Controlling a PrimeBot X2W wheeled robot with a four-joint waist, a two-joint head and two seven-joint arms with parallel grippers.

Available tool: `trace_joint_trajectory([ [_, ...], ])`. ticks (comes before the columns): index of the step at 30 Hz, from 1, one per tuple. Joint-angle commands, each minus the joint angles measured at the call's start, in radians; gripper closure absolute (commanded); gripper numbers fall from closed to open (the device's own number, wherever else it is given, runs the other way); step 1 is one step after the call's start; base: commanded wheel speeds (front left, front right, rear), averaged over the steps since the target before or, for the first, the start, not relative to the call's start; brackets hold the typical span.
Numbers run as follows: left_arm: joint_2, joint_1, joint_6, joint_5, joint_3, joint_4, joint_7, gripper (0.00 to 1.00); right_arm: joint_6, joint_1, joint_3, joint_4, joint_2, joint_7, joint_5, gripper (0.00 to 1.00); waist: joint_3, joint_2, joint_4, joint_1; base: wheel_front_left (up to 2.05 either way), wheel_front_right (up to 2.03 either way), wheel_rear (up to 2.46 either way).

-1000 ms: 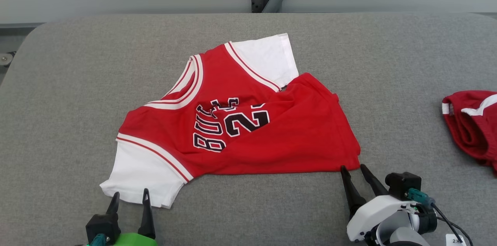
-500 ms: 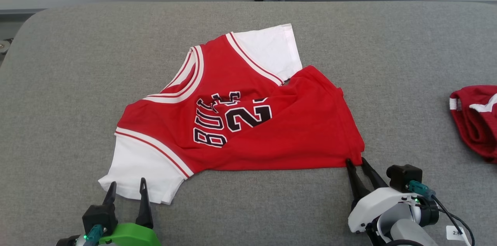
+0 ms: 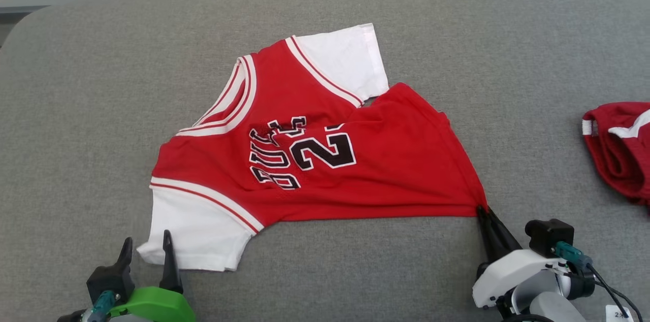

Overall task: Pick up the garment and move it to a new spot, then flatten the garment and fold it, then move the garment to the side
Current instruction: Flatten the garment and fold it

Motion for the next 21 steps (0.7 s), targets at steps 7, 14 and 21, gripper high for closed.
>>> trace_joint_trajectory([
  [7, 0.004, -0.041, -0.03, -0.021, 0.038, 0.095, 0.0, 0.0, -0.002, 0.031, -0.019, -0.031, -0.009, -0.003, -0.012, 1.0, 0.007, 0.0, -0.045, 0.0, 0.0, 0.0, 0.0],
  [14, 0.003, -0.061, -0.037, -0.065, 0.037, 0.184, 0.002, 0.0, -0.002, 0.012, -0.01, -0.046, 0.0, -0.003, -0.01, 1.0, 0.02, 0.0, -0.058, 0.0, 0.0, 0.0, 0.0],
  [21, 0.001, -0.023, -0.026, -0.102, -0.012, 0.184, 0.005, 0.0, -0.002, 0.018, -0.02, -0.046, 0.002, -0.003, -0.009, 1.0, 0.015, 0.0, -0.042, 0.0, 0.0, 0.0, 0.0],
])
